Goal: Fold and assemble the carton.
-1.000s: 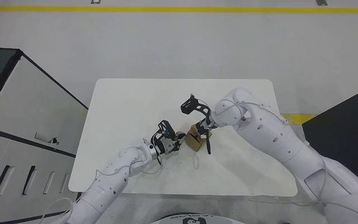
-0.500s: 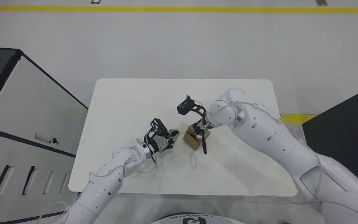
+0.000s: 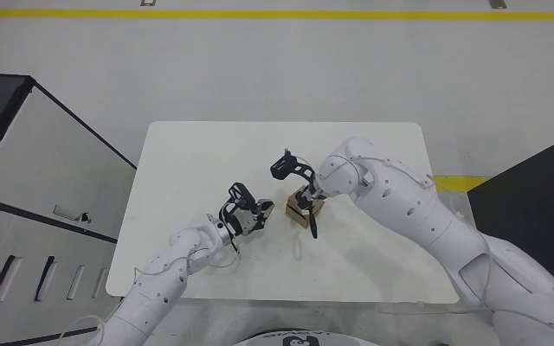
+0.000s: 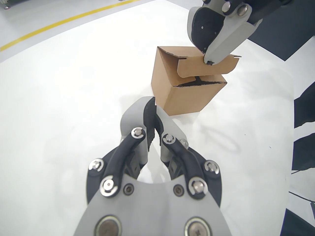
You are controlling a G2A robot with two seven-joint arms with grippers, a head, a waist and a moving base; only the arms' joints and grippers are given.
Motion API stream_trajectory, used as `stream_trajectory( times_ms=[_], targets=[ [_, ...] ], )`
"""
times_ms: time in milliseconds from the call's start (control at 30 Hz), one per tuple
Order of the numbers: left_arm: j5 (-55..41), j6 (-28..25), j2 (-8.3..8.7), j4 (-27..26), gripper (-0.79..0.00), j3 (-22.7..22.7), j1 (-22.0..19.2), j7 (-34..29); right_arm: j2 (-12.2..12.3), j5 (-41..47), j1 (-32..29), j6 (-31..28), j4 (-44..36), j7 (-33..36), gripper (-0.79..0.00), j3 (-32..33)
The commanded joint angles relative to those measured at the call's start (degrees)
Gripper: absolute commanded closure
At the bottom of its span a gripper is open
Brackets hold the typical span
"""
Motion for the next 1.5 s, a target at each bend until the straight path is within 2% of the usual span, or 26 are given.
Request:
stream_trajectory(
  times_ms=[0, 800, 833, 867, 900, 967, 1467],
  targets=[
    [0.0, 0.1, 0.0, 0.0, 0.0, -0.1, 0.0, 0.0, -0.2, -0.4, 0.1, 0.1, 0.2, 0.0, -0.034, -0.3],
    [0.0, 0.1, -0.01, 0.2, 0.0, -0.5, 0.4, 1.0, -2.4, -6.3, 0.9, 1.2, 1.1, 1.4, 0.0, -3.3],
    [0.0, 0.1, -0.01, 0.2, 0.0, -0.5, 0.4, 1.0, -2.5, -6.4, 0.9, 1.2, 1.1, 1.4, -0.022, -3.3],
    [0.0, 0.0, -0.01, 0.2, 0.0, -0.5, 0.4, 1.0, -2.5, -6.5, 0.8, 1.3, 1.2, 1.4, -0.077, -3.2],
    [0.0, 0.0, -0.02, 0.2, 0.0, -0.5, 0.4, 1.0, -2.6, -6.6, 0.8, 1.4, 1.1, 1.5, -0.197, -3.2],
    [0.0, 0.0, -0.03, 0.3, 0.0, -0.5, 0.4, 1.0, -2.6, -6.9, 0.8, 1.5, 1.0, 1.5, -0.24, -3.0],
    [-0.1, -0.1, -0.2, 0.6, 0.0, -0.2, -0.1, 1.0, -2.5, -11.5, -0.1, 1.7, -1.5, 3.2, -0.215, -2.1]
  ],
)
